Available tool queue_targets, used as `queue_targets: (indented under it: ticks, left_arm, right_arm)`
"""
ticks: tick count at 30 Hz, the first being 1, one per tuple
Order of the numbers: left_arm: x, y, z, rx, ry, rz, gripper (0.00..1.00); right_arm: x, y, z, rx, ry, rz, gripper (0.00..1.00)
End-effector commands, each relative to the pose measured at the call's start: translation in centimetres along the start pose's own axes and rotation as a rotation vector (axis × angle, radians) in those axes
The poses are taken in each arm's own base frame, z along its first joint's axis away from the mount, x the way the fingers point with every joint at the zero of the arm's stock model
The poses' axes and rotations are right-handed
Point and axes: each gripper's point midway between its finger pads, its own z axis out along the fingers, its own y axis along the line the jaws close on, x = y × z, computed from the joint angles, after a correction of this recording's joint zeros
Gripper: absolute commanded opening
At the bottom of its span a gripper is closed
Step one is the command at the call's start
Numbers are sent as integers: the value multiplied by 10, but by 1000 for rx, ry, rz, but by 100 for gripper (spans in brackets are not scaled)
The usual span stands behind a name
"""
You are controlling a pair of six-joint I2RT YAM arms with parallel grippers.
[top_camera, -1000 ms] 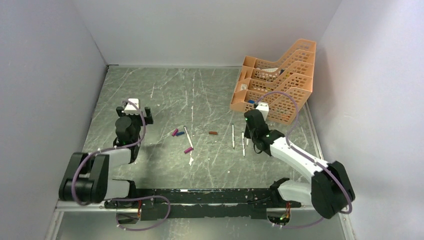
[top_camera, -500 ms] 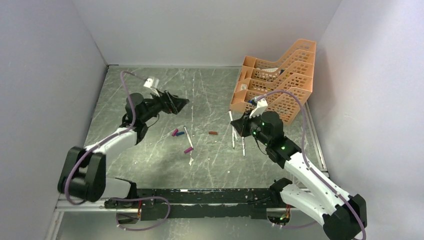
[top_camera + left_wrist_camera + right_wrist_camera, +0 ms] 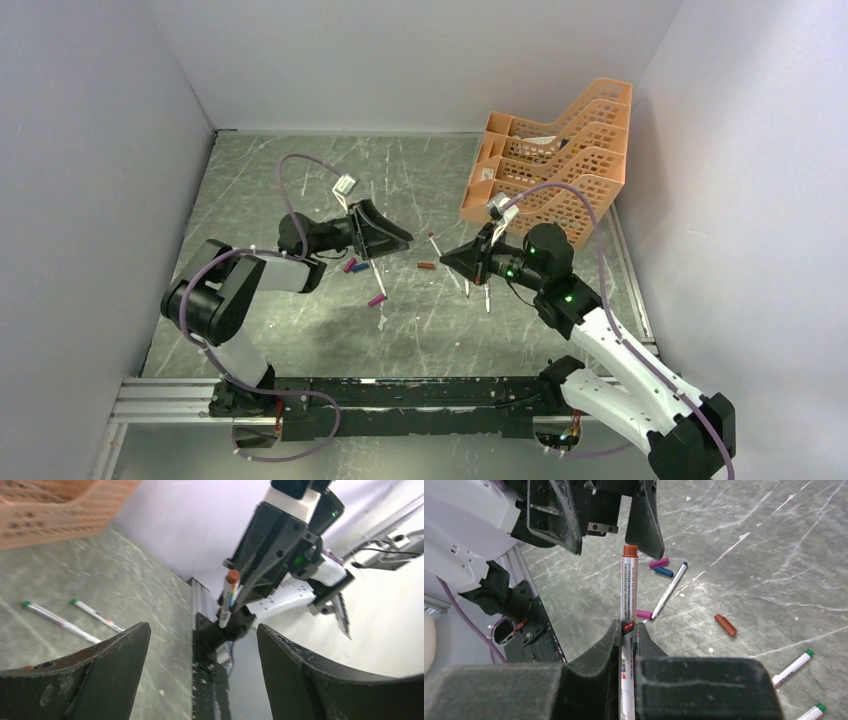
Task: Insert the pens into the pen caps
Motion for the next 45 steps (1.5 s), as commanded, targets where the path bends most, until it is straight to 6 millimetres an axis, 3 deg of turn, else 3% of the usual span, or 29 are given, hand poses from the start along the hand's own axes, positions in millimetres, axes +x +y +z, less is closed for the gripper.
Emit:
queue_targets:
  ticks: [1, 7, 10, 14, 19, 21, 25, 30, 33, 36, 45]
  left_arm:
    - [11, -37, 15, 162, 68, 54, 88]
    - [16, -34, 35, 119, 83, 112, 91]
    - [17, -34, 42, 108, 101, 124, 82]
    - [22, -32, 49, 92, 125, 133, 60]
    - [31, -36, 54, 107, 147, 133, 17]
    - [35, -37, 54, 113, 159, 128, 7]
    - [36, -39, 52, 108, 148, 130, 7]
    - [12, -29, 53, -7, -1, 194, 7]
    - [-10, -37, 51, -53, -88, 332, 7]
    - [-28, -37, 46, -129, -153, 516, 7]
    - [-47, -49, 46, -103, -245, 858, 7]
  right_arm:
    - [-4, 11, 5, -64, -1, -26, 0]
    - [0, 17, 12, -86, 13, -27, 0]
    - [2, 17, 15, -85, 16, -22, 0]
    - [4, 19, 18, -91, 21, -19, 0]
    - [3, 17, 18, -72, 14, -10, 0]
    - [0, 16, 17, -61, -4, -7, 0]
    - [-4, 12, 15, -27, -36, 9, 1]
    - [-27, -12, -5, 155, -221, 93, 55]
    - [-44, -32, -31, 290, -438, 305, 80]
    - [-45, -32, -44, 252, -581, 484, 78]
    - [-38, -21, -35, 16, -677, 903, 68]
